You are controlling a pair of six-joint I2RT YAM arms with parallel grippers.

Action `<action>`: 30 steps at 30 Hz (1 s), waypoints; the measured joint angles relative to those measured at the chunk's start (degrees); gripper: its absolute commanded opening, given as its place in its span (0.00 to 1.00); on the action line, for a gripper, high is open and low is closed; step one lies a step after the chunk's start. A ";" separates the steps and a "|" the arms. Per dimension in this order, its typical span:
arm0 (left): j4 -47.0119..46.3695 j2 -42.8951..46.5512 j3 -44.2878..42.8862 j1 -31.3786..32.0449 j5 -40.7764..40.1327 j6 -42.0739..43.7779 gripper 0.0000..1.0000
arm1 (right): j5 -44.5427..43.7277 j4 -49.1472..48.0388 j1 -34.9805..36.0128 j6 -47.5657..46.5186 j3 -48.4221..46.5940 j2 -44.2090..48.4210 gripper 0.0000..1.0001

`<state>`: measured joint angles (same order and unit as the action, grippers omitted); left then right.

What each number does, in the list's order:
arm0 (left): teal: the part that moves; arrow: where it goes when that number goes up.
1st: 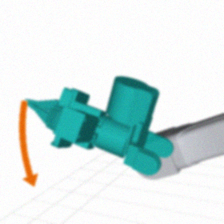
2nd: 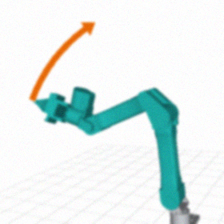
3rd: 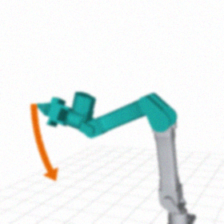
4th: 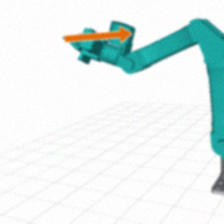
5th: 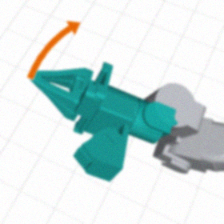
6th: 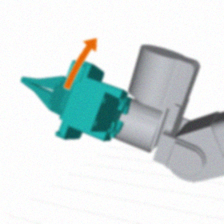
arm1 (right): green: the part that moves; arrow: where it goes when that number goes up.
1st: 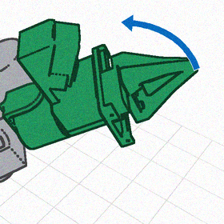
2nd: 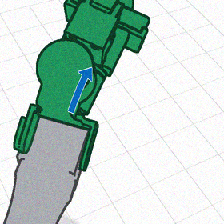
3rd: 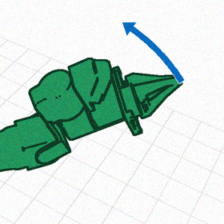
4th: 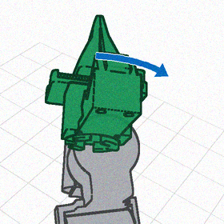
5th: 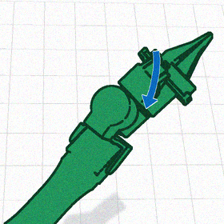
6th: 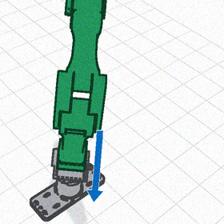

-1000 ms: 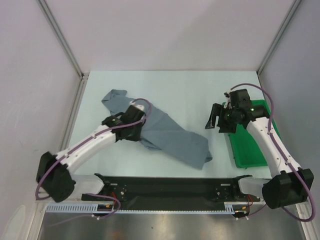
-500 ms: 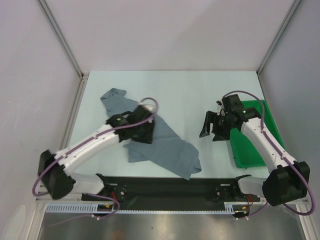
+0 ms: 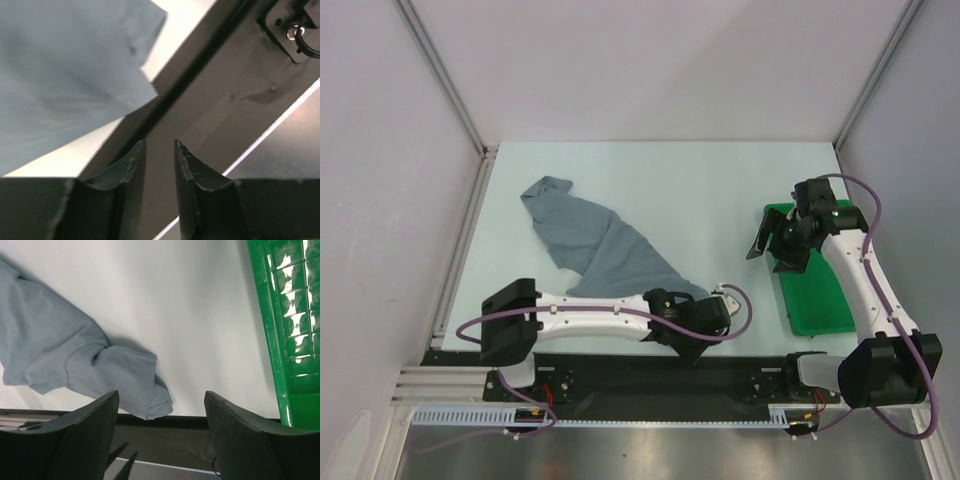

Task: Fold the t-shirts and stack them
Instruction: Flatten the tshirt out

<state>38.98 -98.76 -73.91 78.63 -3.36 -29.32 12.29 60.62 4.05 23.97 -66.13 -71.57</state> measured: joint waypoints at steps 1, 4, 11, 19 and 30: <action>-0.44 -0.68 -0.02 0.76 -0.11 -0.81 0.36 | -0.15 -0.04 -0.02 0.07 -0.44 0.00 0.75; -1.51 -3.48 0.02 1.16 -0.79 -3.08 0.35 | -0.26 0.00 -0.07 0.48 -0.87 0.00 0.75; -5.95 -8.15 2.34 -5.49 -0.42 -4.68 0.34 | -1.16 1.90 0.90 0.85 -1.09 1.33 0.75; -8.28 -10.75 1.36 -15.41 1.73 -2.32 0.36 | -1.16 2.78 1.53 0.83 -1.09 2.80 0.75; -3.58 -10.32 -1.51 -8.70 -1.11 -2.29 0.43 | -0.92 2.91 2.19 0.81 -0.48 4.22 0.75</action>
<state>35.40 -109.08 -75.42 69.93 -4.47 -31.62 11.38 63.53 6.24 24.77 -66.61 -67.35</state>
